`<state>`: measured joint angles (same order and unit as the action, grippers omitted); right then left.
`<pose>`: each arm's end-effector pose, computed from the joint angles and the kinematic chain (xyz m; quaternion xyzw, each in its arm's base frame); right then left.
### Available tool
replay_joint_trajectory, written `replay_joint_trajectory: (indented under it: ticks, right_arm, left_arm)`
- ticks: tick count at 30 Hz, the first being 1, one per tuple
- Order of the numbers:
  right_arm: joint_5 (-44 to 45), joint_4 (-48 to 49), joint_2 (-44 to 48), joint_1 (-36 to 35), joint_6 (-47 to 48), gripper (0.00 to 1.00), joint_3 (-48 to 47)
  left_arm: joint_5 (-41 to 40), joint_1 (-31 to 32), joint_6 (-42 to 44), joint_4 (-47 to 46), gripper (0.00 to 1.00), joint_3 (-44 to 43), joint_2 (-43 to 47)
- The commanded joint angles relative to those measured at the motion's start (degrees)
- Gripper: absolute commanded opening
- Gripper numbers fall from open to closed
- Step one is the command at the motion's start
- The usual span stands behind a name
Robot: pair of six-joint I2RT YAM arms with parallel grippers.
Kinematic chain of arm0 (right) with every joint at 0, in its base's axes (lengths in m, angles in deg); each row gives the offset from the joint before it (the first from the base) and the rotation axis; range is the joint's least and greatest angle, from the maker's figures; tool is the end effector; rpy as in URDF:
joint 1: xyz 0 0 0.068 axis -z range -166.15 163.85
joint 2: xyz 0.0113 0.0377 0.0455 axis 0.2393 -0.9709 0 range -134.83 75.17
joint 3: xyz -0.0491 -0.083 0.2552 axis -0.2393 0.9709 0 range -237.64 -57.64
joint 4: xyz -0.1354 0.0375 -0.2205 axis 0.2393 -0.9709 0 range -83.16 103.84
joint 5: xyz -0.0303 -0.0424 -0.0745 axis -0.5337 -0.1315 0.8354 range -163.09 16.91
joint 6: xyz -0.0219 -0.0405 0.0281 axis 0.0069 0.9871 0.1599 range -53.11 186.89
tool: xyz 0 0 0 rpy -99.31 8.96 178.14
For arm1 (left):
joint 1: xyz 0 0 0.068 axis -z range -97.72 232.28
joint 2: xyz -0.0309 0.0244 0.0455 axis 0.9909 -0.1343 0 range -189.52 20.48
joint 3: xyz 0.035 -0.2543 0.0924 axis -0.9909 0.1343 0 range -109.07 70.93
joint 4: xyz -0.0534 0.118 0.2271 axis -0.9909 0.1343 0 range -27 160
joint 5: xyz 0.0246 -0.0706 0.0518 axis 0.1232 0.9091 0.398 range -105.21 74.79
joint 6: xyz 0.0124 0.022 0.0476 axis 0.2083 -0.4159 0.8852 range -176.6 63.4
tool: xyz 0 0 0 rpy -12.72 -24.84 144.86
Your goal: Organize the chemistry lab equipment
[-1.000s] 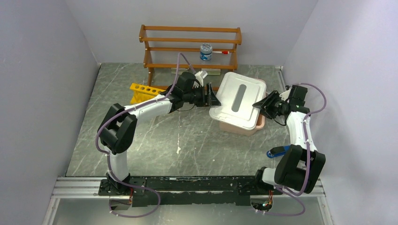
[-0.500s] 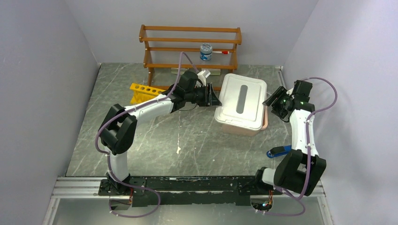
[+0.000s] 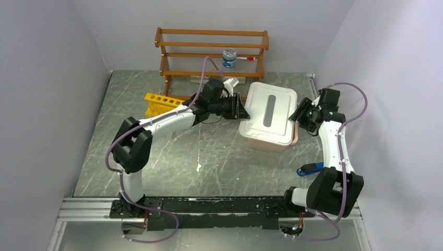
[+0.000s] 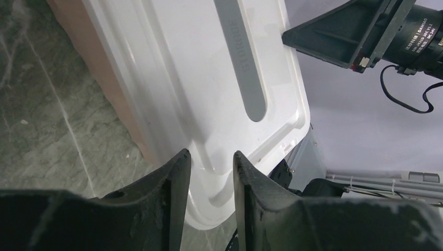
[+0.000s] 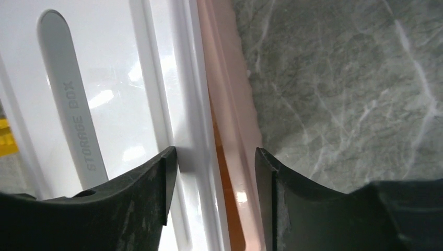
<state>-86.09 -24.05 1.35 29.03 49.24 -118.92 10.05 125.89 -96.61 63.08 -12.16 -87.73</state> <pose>0.2606 -0.0624 0.2886 0.2275 0.9076 0.1137 0.3340 0.3124 -0.3186 0.2694 0.1429 0.8198 -0.4862 0.2667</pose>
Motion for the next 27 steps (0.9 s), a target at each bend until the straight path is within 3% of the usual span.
replay_joint_trajectory:
  ticks: [1, 5, 12, 15, 18, 23, 27]
  right_arm:
    - [5.51, -1.57, -0.42, -0.62, 1.64, 0.55, -0.11]
    - [7.99, -1.57, -1.72, -1.46, 2.02, 0.41, -0.82]
    - [11.06, -0.17, -5.09, -3.76, 1.68, 0.38, -3.48]
    - [12.36, 0.48, -6.98, -5.02, 1.37, 0.39, -3.93]
    - [12.82, 2.04, -8.01, -6.28, 0.18, 0.5, -3.87]
    - [14.01, 2.08, -9.27, -6.83, -1.19, 0.48, -3.97]
    - [16.03, 1.99, -10.5, -6.93, -3.32, 0.5, -3.28]
  left_arm:
    - [-0.7, 0.93, 1.12, 2.51, 0.43, -2.82, 0.26]
    - [-2.9, 0.97, 2.52, 4.2, 0.46, -3.83, 2.12]
    - [-6.68, 1.09, 4.16, 5.7, 0.54, -1.62, 3.41]
    - [-4.09, 1.1, 3.8, 5.87, 0.58, -2.19, 0.97]
    - [-2.28, 1.11, 3.16, 5.89, 0.6, -3.0, -1.61]
    - [-1.77, 1.38, 3.49, 6.48, 0.61, -5.25, -4.9]
    - [-4.38, 1.94, 5.75, 12.05, 0.66, -8.96, -8.07]
